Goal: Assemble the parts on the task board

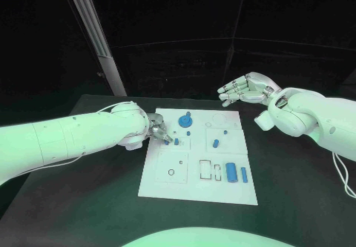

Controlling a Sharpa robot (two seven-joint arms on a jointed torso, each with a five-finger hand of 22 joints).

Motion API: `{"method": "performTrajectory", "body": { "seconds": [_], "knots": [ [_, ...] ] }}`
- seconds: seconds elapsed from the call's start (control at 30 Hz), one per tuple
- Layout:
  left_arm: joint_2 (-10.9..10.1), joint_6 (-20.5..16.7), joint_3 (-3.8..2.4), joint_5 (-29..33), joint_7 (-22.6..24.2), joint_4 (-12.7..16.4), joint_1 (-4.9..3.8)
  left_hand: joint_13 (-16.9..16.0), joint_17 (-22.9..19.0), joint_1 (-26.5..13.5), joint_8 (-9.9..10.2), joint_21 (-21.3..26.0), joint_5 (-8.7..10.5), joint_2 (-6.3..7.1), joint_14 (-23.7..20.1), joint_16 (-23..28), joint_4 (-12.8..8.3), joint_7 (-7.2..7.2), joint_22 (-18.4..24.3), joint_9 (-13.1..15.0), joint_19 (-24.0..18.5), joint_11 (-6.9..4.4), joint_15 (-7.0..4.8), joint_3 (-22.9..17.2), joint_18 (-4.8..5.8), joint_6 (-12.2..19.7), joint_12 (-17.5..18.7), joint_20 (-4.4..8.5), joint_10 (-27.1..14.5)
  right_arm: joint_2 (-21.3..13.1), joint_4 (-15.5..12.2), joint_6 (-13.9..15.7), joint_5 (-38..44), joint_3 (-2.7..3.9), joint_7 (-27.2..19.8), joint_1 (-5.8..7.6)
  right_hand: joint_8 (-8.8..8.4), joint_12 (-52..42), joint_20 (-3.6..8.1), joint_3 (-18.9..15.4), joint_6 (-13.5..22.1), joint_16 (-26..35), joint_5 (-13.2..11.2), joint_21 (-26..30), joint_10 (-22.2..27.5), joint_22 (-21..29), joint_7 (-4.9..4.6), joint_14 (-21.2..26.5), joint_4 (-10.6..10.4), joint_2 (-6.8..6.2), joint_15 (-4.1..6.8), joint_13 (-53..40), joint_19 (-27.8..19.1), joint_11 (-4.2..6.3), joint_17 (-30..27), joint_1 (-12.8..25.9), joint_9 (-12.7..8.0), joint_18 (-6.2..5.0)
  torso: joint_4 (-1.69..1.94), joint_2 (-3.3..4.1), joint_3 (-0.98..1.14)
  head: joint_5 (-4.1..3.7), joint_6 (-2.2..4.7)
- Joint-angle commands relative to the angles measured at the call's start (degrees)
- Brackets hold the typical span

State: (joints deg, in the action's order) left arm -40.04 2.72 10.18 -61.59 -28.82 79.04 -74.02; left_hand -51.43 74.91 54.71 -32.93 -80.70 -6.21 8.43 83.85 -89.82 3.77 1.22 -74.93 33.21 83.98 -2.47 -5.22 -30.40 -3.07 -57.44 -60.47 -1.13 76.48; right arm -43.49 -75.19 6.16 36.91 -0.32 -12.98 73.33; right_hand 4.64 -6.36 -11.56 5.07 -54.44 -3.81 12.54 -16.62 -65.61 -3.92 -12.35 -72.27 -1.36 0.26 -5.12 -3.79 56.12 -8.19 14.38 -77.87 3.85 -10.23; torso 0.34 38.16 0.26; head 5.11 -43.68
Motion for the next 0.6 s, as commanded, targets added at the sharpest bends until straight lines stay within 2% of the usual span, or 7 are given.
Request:
{"method": "performTrajectory", "body": {
  "seconds": [0.03, 0.2, 0.33, 0.4, 0.43, 0.53, 0.6],
  "knots": [
    [-0.17, -0.70, 0.02, -0.27, -0.35, -0.14, -0.02, -0.03, 15.09, -0.86, -0.34, -0.14, -0.01, 0.10, 6.15, -0.18, 0.63, 0.09, -3.32, -0.10, 1.61, -0.09, -0.35, 1.25, 0.33, -0.39, -0.31, 0.34, 0.33, -0.06, -0.09, -0.01, -0.07, 0.03, -0.37, 0.12, -0.18, 0.38, -0.48, 0.31, 0.39, 0.17, 0.33, 0.27, 0.33, 0.06, -0.05, 0.28, -0.15, -0.04, -0.09, 0.04, -0.01, -0.19, -0.10, 0.44, -0.03, -0.27, 0.03, 0.03, -0.04, -0.03, 0.10],
    [-0.56, -2.00, 0.01, -0.26, 0.15, -0.14, -0.02, 0.56, 15.09, -2.65, -0.32, 0.21, 0.05, 1.05, 6.15, -0.18, 3.16, 0.34, -2.96, -0.28, 1.47, 0.09, -0.25, 5.25, 0.24, -0.15, 0.10, 0.29, -0.09, -0.06, -0.06, -0.03, -0.07, 0.03, -0.39, 0.12, -0.18, 0.38, -0.48, 0.31, 0.39, 0.17, 0.33, 0.27, 0.33, 0.06, -0.05, 0.28, -0.15, -0.04, -0.09, 0.04, -0.01, -0.19, -0.10, 0.44, -0.03, -0.27, 0.05, 0.03, -0.09, -0.13, 0.19],
    [-0.99, -3.85, -0.01, 1.21, 1.06, 0.05, -0.02, 2.81, 15.09, -2.42, 0.80, 0.63, -0.13, 0.80, 6.15, -0.18, 5.30, 1.04, -2.55, -0.93, 1.31, 0.66, 0.12, 9.74, 0.15, 2.13, 1.84, 0.07, -1.68, 0.00, 0.05, -0.08, -0.07, 0.03, -0.40, 0.11, -0.18, 0.38, -0.48, 0.31, 0.39, 0.17, 0.33, 0.27, 0.33, 0.06, -0.05, 0.28, -0.15, -0.04, -0.09, 0.04, -0.01, -0.19, -0.10, 0.44, -0.03, -0.27, 0.00, 0.06, -0.04, -0.03, 0.10],
    [-1.22, -5.23, -0.02, 3.50, 2.18, 0.01, -0.03, 9.42, 15.09, -1.74, 1.94, 1.08, -0.15, 0.36, 6.15, -0.18, 6.45, 2.04, -2.07, -1.47, 1.10, 1.52, 0.66, 11.89, 0.07, 4.76, 7.33, -0.33, -5.94, 0.05, 0.11, -0.10, -0.07, 0.03, -0.41, 0.11, -0.18, 0.38, -0.48, 0.31, 0.39, 0.17, 0.33, 0.27, 0.33, 0.06, -0.05, 0.28, -0.15, -0.04, -0.09, 0.04, -0.01, -0.19, -0.10, 0.44, -0.03, -0.27, 0.04, 0.07, -0.04, -0.10, 0.09],
    [-1.33, -5.87, -0.03, 4.58, 2.79, -0.01, -0.04, 11.51, 15.09, -1.43, 2.61, 1.26, -0.11, 0.26, 6.15, -0.18, 6.87, 2.58, -1.89, -1.79, 1.02, 1.98, 0.99, 12.82, 0.04, 6.37, 9.06, -0.58, -7.45, 0.08, 0.13, -0.11, -0.07, 0.03, -0.41, 0.11, -0.18, 0.39, -0.49, 0.30, 0.41, 0.17, 0.33, 0.30, 0.35, 0.06, -0.07, 0.30, -0.19, -0.04, -0.11, 0.03, -0.02, -0.21, -0.12, 0.53, -0.03, -0.27, 0.06, 0.07, -0.04, -0.10, 0.07],
    [-1.67, -7.81, -0.04, 8.15, 5.05, -0.08, -0.07, 14.05, 15.09, -0.78, 5.39, 2.05, 0.03, 0.31, 6.15, -0.18, 8.37, 4.18, -1.04, -3.56, 0.64, 3.36, 2.13, 16.48, -0.14, 12.01, 10.80, -1.54, -9.52, 0.15, 0.23, -0.14, -0.07, 0.03, -0.41, 0.11, -0.18, 0.39, -0.50, 0.29, 0.42, 0.17, 0.34, 0.32, 0.36, 0.06, -0.07, 0.32, -0.21, -0.04, -0.12, 0.03, -0.02, -0.21, -0.12, 0.58, -0.04, -0.27, 0.06, 0.10, -0.07, -0.12, 0.08],
    [-1.86, -8.72, -0.04, 10.11, 6.26, -0.11, -0.09, 14.24, 15.09, -0.46, 6.32, 2.36, 0.04, 0.11, 6.15, -0.18, 9.35, 4.80, -0.72, -4.57, 0.49, 3.85, 2.60, 18.51, -0.23, 13.71, 10.71, -2.03, -9.93, 0.18, 0.29, -0.16, -0.07, 0.03, -0.42, 0.11, -0.18, 0.39, -0.50, 0.29, 0.42, 0.17, 0.34, 0.32, 0.36, 0.06, -0.07, 0.32, -0.21, -0.04, -0.12, 0.03, -0.02, -0.21, -0.12, 0.58, -0.04, -0.27, 0.05, 0.08, -0.05, -0.15, 0.10]
  ]
}}
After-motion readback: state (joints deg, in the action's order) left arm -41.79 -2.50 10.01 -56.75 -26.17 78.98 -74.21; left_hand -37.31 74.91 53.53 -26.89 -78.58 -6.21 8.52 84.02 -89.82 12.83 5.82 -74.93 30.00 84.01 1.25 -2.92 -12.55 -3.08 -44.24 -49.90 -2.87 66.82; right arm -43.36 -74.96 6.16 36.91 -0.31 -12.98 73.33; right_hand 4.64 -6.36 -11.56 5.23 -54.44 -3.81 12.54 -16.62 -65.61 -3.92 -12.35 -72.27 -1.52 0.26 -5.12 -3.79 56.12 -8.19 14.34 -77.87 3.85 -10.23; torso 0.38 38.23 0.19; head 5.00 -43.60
